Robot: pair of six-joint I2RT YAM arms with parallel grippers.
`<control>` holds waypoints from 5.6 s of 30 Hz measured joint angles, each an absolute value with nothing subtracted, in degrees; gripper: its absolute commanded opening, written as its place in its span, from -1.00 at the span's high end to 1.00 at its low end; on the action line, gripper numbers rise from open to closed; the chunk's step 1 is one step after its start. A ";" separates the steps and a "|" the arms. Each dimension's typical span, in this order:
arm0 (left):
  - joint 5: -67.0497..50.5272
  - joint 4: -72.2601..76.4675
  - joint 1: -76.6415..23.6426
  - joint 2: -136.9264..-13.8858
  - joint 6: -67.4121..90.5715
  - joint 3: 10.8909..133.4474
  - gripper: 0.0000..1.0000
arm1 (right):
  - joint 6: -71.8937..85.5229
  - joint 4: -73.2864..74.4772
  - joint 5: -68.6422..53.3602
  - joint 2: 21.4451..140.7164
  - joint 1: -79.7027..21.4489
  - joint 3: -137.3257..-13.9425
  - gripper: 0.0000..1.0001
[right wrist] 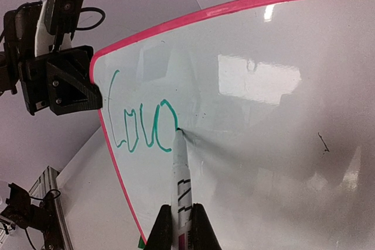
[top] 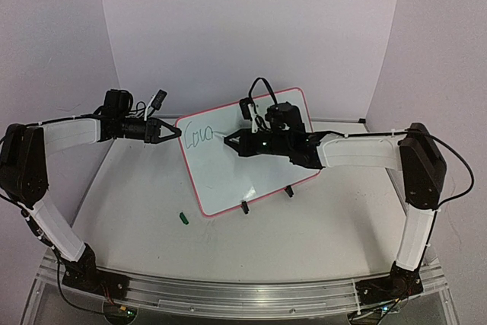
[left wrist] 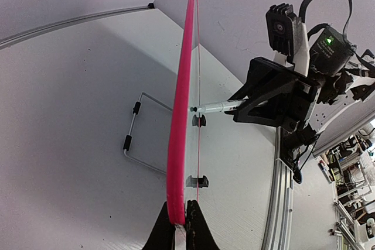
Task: Write a sentence on the whiteboard
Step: Write on the whiteboard with the whiteboard.
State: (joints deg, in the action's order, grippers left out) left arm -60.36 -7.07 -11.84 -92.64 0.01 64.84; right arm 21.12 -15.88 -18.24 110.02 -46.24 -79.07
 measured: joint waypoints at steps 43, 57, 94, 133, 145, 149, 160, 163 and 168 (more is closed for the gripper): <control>-60.49 -7.27 -11.84 -92.56 -0.10 64.84 1.00 | 21.12 -16.56 -16.01 99.48 -45.10 -73.39 1.00; -60.38 -7.55 -12.01 -92.36 -0.23 64.84 1.00 | 21.08 -16.60 -20.37 99.98 -43.00 -72.30 1.00; -59.87 -8.83 -12.12 -92.36 -0.73 65.41 1.00 | 19.66 -11.58 -23.27 109.03 -43.07 -80.75 1.00; -59.83 -9.17 -12.29 -92.36 -1.43 65.58 1.00 | 18.26 -10.20 -17.09 107.58 -43.64 -81.34 1.00; -59.74 -9.21 -12.29 -92.36 -1.41 65.60 1.00 | 18.26 -10.75 -18.16 107.55 -43.71 -79.20 1.00; -59.53 -9.30 -12.29 -92.36 -1.26 65.63 1.00 | 18.26 -11.11 -18.63 107.32 -43.77 -77.88 1.00; -59.82 -9.47 -12.32 -92.36 -1.58 65.67 1.00 | 18.17 -10.54 -15.26 104.34 -43.64 -76.37 1.00; -59.83 -9.50 -12.32 -92.31 -1.59 65.67 1.00 | 18.22 -10.71 -15.20 103.35 -43.63 -76.16 1.00; -59.85 -9.50 -12.34 -92.29 -1.62 65.67 1.00 | 18.30 -11.11 -15.41 103.15 -43.39 -76.16 1.00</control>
State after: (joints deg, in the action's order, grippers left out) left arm -59.85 -9.50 -12.34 -92.29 -1.62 65.67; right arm 18.30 -11.11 -15.41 103.15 -43.39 -76.16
